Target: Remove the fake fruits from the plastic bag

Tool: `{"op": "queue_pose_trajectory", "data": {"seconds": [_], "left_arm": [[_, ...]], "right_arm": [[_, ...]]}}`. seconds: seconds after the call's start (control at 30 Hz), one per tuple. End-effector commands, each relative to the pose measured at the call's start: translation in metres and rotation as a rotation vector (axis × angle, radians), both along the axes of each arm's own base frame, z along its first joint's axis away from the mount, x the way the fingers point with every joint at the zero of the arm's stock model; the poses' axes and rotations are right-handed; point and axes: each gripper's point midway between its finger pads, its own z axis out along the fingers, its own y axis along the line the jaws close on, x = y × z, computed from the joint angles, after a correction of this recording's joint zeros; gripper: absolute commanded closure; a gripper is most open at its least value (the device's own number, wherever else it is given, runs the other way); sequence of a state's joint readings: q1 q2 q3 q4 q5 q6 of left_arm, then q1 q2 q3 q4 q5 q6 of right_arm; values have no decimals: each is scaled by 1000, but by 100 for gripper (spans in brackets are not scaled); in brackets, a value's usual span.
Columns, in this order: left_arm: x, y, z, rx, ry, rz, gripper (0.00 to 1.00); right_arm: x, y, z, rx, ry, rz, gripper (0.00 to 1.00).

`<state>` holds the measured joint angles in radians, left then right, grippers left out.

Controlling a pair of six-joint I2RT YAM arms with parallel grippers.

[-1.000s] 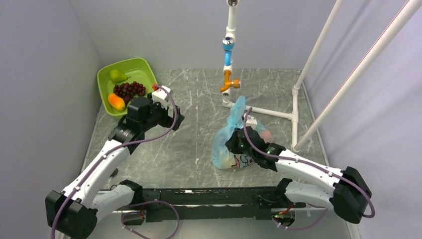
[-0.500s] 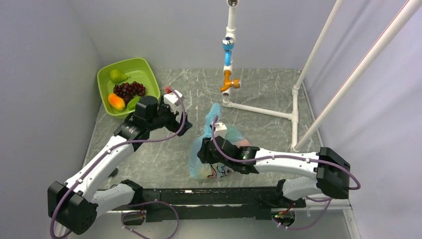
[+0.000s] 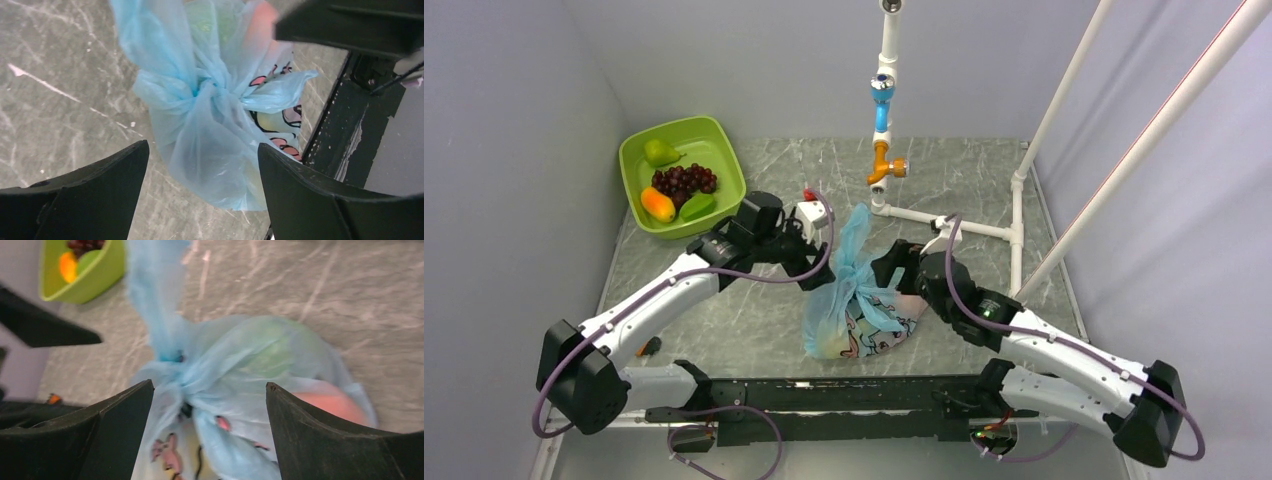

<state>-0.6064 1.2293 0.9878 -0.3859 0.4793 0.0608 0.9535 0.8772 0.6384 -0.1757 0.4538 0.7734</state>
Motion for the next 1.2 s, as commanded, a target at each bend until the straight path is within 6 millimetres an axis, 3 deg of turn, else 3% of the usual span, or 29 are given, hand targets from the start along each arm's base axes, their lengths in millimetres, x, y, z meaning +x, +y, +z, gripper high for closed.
{"op": "queue_pose_trajectory", "data": {"seconds": [0.0, 0.1, 0.27, 0.37, 0.4, 0.53, 0.67, 0.77, 0.9, 1.0, 1.07, 1.17], "left_arm": [[-8, -13, 2, 49, -49, -62, 14], [-16, -22, -10, 89, -33, -93, 14], [-21, -30, -32, 184, -8, -100, 19], [-20, -33, -40, 216, 9, -92, 29], [-19, -34, -41, 222, 11, -89, 30], [-16, -35, -43, 231, 16, -78, 44], [-16, -34, -39, 238, 8, -87, 71], [-19, -37, -35, 220, 8, -111, 85], [-24, -40, -30, 196, 10, -142, 100], [-24, -39, -30, 196, 7, -141, 100], [-25, -39, -30, 196, 8, -143, 100], [-25, -40, -30, 198, 12, -143, 100]], "right_arm": [[-2, -8, -25, -108, 25, 157, 14], [-3, -3, -22, -151, -10, 226, 17], [-9, 21, -19, -124, -57, 370, 35], [-4, 26, -30, -161, -72, 395, 65], [-3, 26, -34, -177, -76, 401, 67], [1, 32, -41, -214, -142, 450, 64], [-7, 46, -45, -210, -170, 550, 42], [-3, 49, -51, -279, -183, 529, 38], [5, 44, -51, -389, -253, 413, 42], [5, 41, -47, -391, -300, 378, 50], [5, 39, -47, -387, -314, 369, 61], [10, 37, -50, -410, -306, 344, 63]]}}
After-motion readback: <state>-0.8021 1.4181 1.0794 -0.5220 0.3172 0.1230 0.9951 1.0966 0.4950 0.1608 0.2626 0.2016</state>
